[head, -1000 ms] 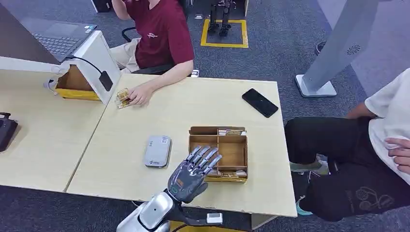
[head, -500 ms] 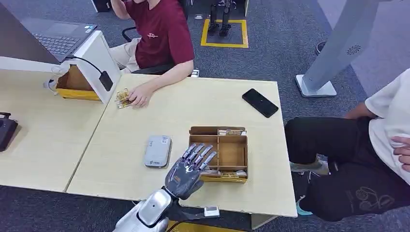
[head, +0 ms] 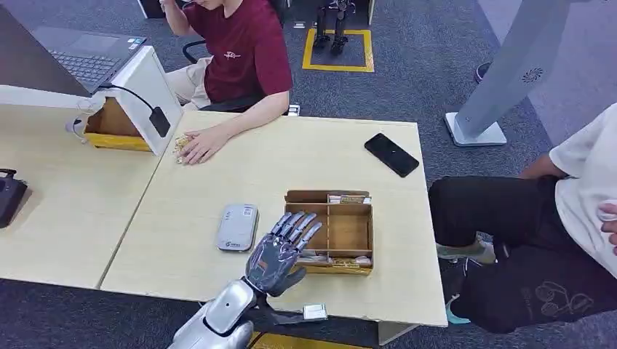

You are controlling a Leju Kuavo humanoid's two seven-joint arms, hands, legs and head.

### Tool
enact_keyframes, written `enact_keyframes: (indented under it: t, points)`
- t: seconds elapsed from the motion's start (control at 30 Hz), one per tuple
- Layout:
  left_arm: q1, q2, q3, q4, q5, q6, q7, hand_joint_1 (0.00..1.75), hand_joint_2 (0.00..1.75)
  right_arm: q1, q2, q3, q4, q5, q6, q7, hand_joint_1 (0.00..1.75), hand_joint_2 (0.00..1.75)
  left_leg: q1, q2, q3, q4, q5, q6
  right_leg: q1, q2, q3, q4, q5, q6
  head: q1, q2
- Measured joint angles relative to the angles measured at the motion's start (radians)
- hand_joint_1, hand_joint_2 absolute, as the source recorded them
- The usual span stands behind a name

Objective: Pass the card to the sensor for recognition and then transmit it.

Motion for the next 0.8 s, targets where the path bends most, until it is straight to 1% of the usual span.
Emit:
enact_keyframes:
  t: [0.07, 0.17, 0.67, 0.8]
  points:
    - [-0.003, -0.001, 0.007, 0.0, 0.022, 0.0, -0.016, 0.0, 1.75, 0.0, 0.0, -0.002, 0.0, 0.0, 0.0, 0.0, 0.0, 0.0, 0.0, 0.0, 0.0, 0.0, 0.0, 0.0, 0.0, 0.0, 0.0, 0.0, 0.0, 0.0, 0.0, 0.0]
    - [-0.003, -0.001, 0.008, -0.003, 0.038, -0.002, -0.023, 0.0, 1.75, 0.0, 0.0, -0.005, 0.0, 0.0, 0.0, 0.0, 0.0, 0.0, 0.0, 0.0, 0.0, 0.0, 0.0, 0.0, 0.0, 0.0, 0.0, 0.0, 0.0, 0.0, 0.0, 0.0]
    - [-0.004, 0.0, 0.008, -0.005, 0.057, -0.005, -0.03, 0.0, 1.75, 0.0, 0.0, -0.009, 0.0, 0.0, 0.0, 0.0, 0.0, 0.0, 0.0, 0.0, 0.0, 0.0, 0.0, 0.0, 0.0, 0.0, 0.0, 0.0, 0.0, 0.0, 0.0, 0.0]
    - [-0.003, 0.002, 0.008, -0.019, 0.109, -0.024, -0.059, 0.0, 1.75, 0.0, 0.0, -0.009, 0.0, 0.0, -0.001, 0.0, 0.0, 0.0, 0.0, 0.0, 0.0, 0.0, 0.0, 0.0, 0.0, 0.0, 0.0, 0.0, 0.0, 0.0, 0.0, 0.0]
